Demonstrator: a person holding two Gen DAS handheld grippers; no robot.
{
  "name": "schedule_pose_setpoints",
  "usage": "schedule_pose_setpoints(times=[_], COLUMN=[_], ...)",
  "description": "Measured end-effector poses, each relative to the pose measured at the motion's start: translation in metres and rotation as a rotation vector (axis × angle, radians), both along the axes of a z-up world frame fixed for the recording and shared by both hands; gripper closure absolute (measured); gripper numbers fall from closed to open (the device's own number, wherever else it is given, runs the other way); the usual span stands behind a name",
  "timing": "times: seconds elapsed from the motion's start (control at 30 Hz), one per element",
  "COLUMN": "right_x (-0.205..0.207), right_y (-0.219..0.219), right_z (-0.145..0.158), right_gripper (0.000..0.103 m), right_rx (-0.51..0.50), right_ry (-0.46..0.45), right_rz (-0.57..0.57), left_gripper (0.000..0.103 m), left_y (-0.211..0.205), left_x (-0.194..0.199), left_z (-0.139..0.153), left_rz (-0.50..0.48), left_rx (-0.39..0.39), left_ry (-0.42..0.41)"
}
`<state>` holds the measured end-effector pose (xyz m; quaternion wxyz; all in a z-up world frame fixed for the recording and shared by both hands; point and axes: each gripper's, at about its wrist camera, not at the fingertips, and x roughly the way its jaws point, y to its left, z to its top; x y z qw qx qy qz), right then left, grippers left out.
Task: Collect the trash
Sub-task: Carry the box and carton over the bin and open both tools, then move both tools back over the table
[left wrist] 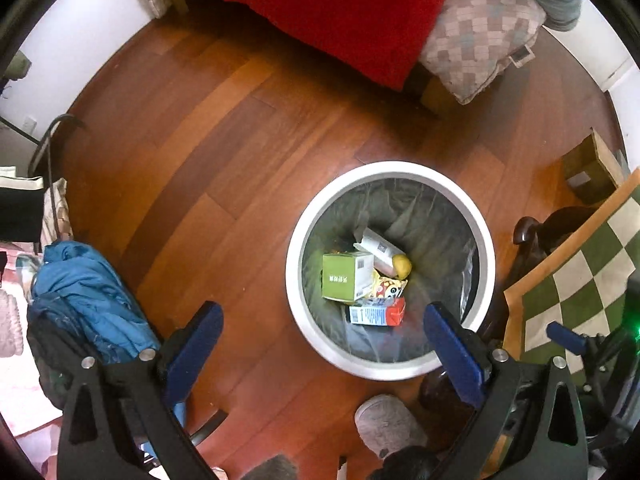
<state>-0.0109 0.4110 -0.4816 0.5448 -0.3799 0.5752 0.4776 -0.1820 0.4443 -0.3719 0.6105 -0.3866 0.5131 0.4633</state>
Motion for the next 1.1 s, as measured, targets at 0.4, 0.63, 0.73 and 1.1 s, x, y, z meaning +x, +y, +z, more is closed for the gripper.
schedule_pose_setpoints(times=[0.4,0.63,0.73,1.1], right_x=[0.003,-0.003,-0.004,0.001], right_y=[-0.039,-0.064,-0.08,-0.16], right_z=[0.073,0.124,0.152,0.26], right_gripper=[0.0,0.0,0.0,0.0], right_rx=[0.113,0.187,0.229,0.421], right_ry=[-0.048,-0.051,-0.049,-0.017], right_rz=[-0.055,-0.068,-0.08,-0.132], left_gripper=[0.001,0.001,0.001,0.001], left_y=[-0.046,-0.072,-0.091,-0.165], left_x=[-0.002,-0.014,-0.02,-0.025], left_z=[0.05,0.095,0.122,0.206], left_rz=[-0.015,-0.009,-0.014,-0.025], left_rx=[0.084,0.152,0.202,0.366], left_ry=[-0.023,-0.043,-0.053,-0.055])
